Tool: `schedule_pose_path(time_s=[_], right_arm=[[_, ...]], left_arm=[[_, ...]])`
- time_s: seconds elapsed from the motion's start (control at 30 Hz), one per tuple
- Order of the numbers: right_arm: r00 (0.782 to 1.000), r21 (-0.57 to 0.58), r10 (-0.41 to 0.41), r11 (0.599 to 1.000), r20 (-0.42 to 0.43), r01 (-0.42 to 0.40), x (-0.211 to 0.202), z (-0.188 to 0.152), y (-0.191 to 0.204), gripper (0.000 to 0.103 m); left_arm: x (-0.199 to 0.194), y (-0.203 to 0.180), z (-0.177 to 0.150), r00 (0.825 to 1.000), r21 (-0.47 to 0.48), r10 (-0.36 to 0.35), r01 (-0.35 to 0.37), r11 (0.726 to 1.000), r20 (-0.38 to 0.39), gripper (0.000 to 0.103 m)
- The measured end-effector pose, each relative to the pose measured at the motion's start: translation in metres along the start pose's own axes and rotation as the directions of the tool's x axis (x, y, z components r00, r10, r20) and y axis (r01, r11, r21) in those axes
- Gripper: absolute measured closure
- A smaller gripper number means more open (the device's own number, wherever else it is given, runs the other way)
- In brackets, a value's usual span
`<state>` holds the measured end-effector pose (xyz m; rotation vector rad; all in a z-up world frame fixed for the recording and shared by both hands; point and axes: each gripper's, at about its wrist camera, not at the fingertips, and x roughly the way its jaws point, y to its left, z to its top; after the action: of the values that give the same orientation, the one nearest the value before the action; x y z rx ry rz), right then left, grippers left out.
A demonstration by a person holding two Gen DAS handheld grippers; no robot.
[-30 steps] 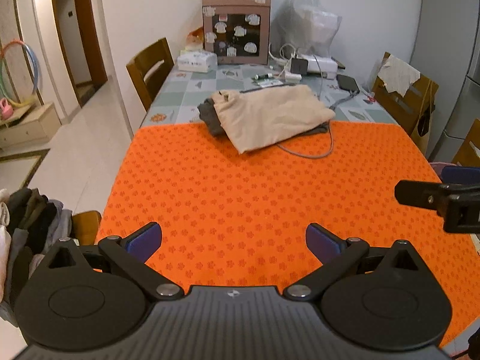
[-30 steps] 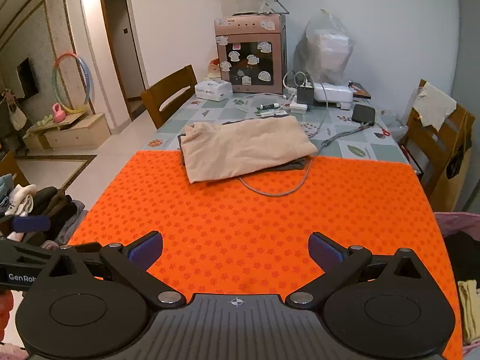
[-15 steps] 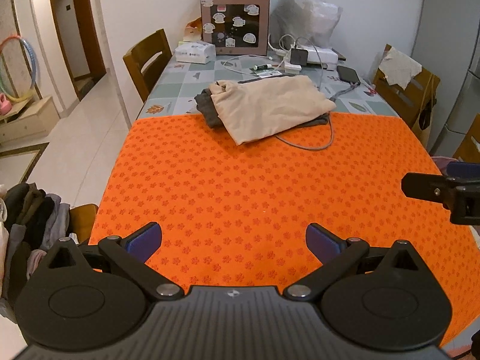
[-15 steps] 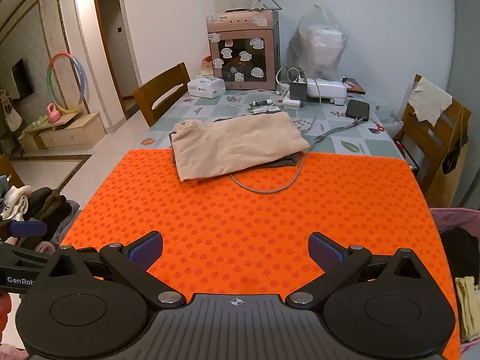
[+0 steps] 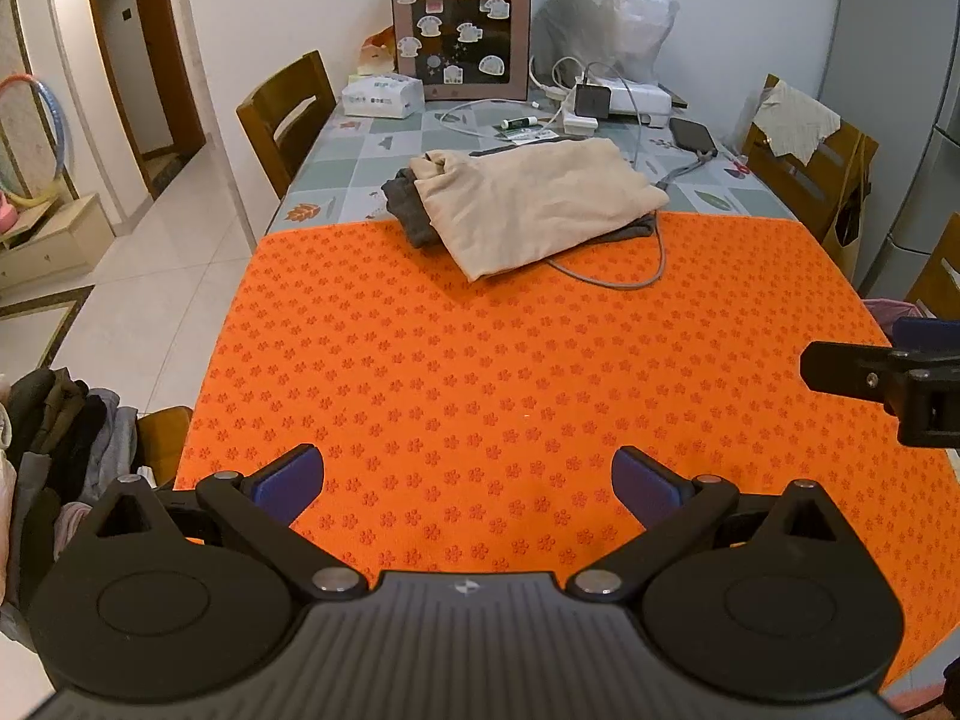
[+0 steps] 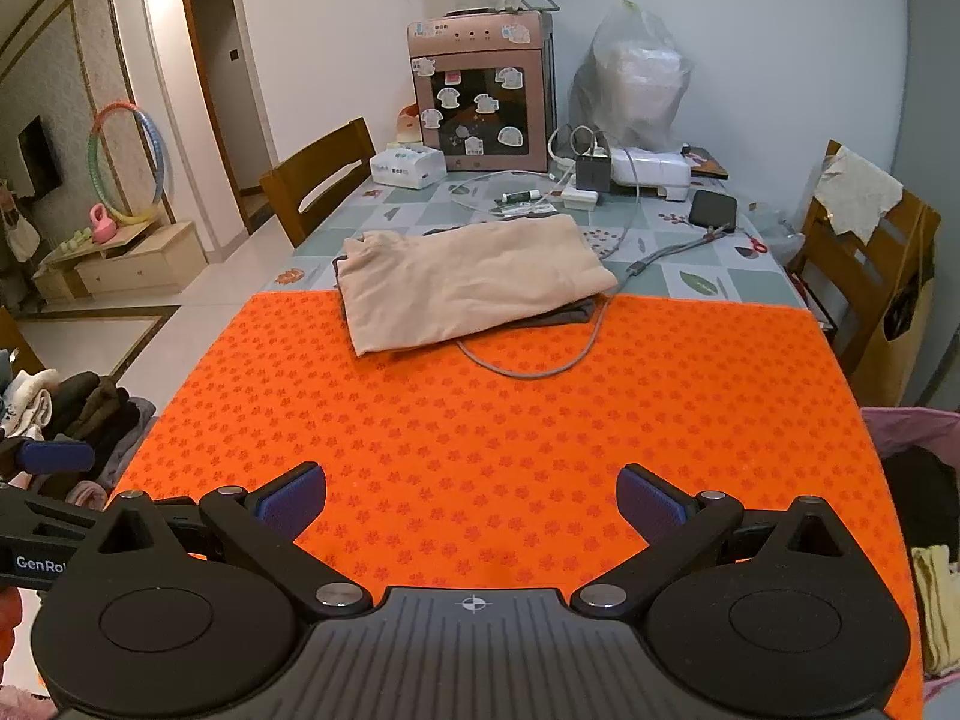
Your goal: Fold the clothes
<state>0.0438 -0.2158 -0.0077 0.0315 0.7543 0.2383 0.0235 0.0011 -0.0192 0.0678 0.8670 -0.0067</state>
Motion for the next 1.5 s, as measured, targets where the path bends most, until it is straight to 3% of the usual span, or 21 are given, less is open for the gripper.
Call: schedule_pose_path(time_s=[1.5], right_arm=[[1.0,-0.001,-0.005,1.0,-0.024,0.005,0.0064,0.002,0.0014,0.0]], left_arm=[[0.0095,-0.0007,0.0,1.0,0.034,-0.017,0.018,0.999,-0.02,0.0]])
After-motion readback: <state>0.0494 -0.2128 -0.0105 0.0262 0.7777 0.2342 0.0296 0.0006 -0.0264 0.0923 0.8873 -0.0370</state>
